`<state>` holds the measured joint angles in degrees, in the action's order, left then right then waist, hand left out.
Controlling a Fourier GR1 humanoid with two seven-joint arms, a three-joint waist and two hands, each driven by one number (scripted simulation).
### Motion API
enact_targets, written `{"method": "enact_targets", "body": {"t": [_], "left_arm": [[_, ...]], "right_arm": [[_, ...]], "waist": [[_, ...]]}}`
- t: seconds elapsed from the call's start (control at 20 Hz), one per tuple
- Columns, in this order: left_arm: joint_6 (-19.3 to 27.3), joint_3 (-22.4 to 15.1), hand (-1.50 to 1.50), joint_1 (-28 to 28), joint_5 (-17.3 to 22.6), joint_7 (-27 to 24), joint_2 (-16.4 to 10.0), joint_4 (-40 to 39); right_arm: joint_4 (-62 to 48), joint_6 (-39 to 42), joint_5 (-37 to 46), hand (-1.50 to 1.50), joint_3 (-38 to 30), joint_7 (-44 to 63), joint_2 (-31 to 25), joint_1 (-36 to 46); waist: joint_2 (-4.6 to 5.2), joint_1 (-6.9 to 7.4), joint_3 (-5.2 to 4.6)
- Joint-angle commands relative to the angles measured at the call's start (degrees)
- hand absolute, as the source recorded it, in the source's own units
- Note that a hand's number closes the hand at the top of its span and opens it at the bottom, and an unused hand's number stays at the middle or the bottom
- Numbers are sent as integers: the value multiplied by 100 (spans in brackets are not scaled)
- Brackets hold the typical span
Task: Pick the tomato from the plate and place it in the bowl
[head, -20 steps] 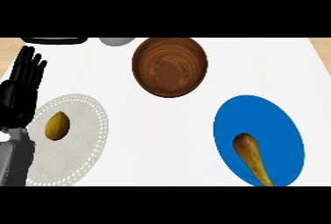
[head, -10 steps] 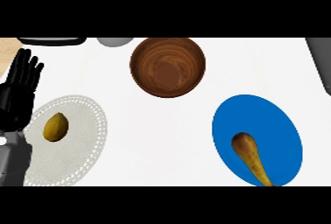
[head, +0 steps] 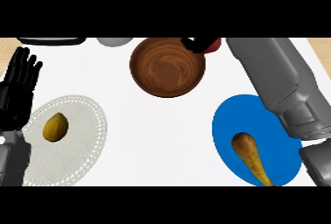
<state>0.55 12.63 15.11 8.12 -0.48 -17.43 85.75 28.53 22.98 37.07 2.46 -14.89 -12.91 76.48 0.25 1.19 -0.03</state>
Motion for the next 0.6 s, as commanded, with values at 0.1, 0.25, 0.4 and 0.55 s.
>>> {"method": "enact_targets", "body": {"t": [0.1, 0.25, 0.4, 0.55], "left_arm": [[-34, -28, 0, 78, -37, 63, -14, -108], [-43, 23, 0, 144, -34, -117, 17, -331], [80, -165, 0, 137, -157, 156, 76, 68], [-54, -73, 0, 83, -57, -243, 128, -180]], "right_arm": [[-456, -817, 372, 150, 113, 651, 617, -113], [-784, -1085, 231, -150, -166, 777, 658, -203], [-1146, -1024, 10, -150, -390, 478, 736, -402], [-1232, -1323, -375, -150, -795, 403, 1059, -508]], "waist": [[21, 32, 0], [39, 31, 0], [61, 112, 5], [89, 147, 3]]}}
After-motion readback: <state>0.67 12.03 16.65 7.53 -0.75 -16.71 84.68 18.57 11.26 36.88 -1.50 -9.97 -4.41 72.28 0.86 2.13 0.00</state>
